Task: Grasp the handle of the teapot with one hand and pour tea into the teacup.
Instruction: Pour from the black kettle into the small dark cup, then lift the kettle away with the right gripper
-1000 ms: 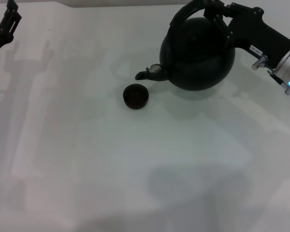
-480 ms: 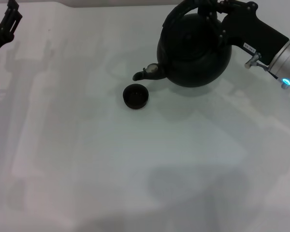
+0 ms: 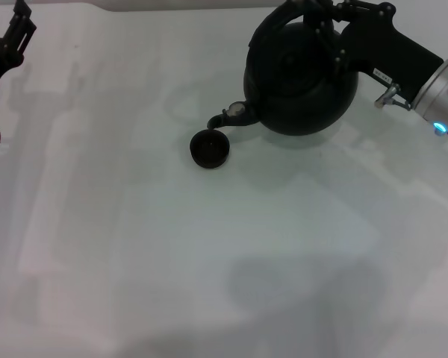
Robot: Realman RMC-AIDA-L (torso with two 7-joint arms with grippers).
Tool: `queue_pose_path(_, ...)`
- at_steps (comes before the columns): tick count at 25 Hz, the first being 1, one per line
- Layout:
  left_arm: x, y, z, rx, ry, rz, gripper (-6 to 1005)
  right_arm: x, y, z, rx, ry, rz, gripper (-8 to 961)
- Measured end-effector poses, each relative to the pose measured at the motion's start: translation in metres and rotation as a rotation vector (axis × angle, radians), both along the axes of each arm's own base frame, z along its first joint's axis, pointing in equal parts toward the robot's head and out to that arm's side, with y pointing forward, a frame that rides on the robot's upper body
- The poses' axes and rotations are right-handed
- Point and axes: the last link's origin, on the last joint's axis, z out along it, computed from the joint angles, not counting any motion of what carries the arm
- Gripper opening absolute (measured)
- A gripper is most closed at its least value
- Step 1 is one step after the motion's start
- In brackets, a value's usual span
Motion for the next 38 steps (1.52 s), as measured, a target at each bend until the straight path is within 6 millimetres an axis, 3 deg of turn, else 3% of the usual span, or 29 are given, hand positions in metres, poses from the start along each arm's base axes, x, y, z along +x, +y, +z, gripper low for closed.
queue_pose_path(38, 0.0031, 0.0027, -0.0018, -0.004, -0.01, -0.002, 877, -0.0083, 0.0019, -0.0042, 0.119, -0.19, 0.145, 146)
